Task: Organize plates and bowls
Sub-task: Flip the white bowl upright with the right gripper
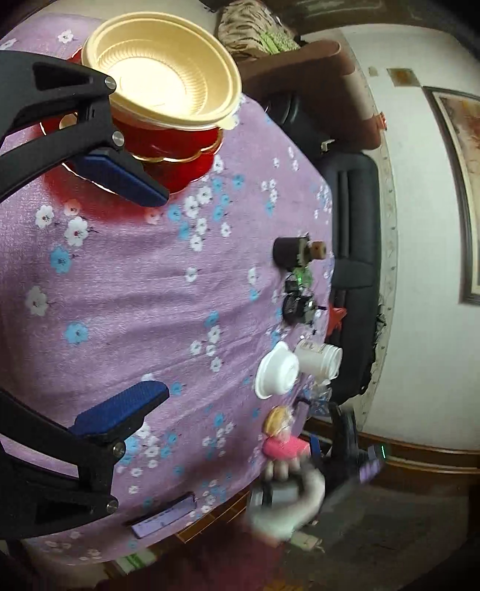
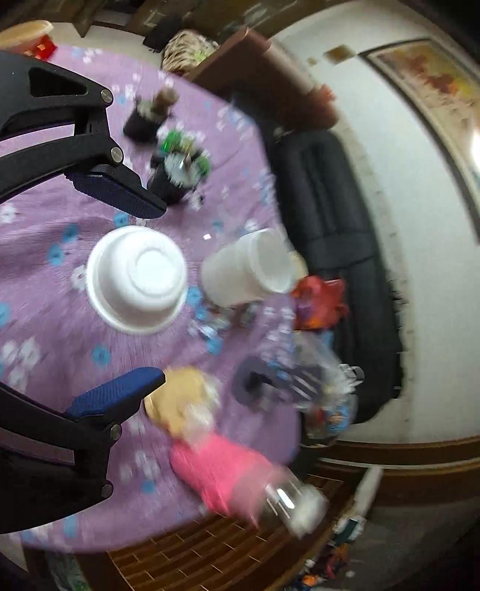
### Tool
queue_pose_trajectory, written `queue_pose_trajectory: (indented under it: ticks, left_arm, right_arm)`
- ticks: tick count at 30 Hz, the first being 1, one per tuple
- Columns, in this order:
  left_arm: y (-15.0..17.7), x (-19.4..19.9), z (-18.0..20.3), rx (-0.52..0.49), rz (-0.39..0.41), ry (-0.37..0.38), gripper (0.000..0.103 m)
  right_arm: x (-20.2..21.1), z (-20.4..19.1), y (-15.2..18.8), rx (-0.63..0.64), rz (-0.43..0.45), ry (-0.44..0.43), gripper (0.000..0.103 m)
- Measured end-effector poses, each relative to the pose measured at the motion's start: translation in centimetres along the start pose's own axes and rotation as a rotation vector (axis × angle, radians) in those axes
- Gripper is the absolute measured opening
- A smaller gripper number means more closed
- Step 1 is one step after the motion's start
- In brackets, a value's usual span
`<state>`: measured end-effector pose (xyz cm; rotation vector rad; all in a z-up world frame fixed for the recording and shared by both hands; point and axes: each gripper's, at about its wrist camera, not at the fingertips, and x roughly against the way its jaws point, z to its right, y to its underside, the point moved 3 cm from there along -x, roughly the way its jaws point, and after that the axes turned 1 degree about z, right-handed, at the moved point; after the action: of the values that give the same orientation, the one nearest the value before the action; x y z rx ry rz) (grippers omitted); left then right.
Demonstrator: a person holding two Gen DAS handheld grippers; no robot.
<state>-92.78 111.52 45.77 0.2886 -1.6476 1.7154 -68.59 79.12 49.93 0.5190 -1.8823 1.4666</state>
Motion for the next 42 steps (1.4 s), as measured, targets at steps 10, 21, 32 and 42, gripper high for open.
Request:
queue_pose_trajectory:
  ticks: [10, 21, 32, 42]
  left_arm:
    - [1.9, -2.9, 0.3, -0.08, -0.083, 0.057, 0.095]
    - [2.5, -0.1, 0.1, -0.019, -0.045, 0.102, 0.095]
    - [2.8, 4.8, 1.5, -0.037, 0.048, 0.13, 0.095]
    - [2.4, 0.6, 2.5, 0.017, -0.085, 0.086, 0.095]
  right_arm:
    - [-13.9, -3.1, -0.3, 0.09, -0.166, 0.204, 0.087]
    - [-3.0, -3.1, 3.3, 0.148, -0.247, 0.082, 0.09]
    - [8.5, -0.5, 18.7, 0.102, -0.345, -0.254, 0.064]
    - [10.7, 4.1, 19.6, -0.034, -0.129, -0.272, 0.064]
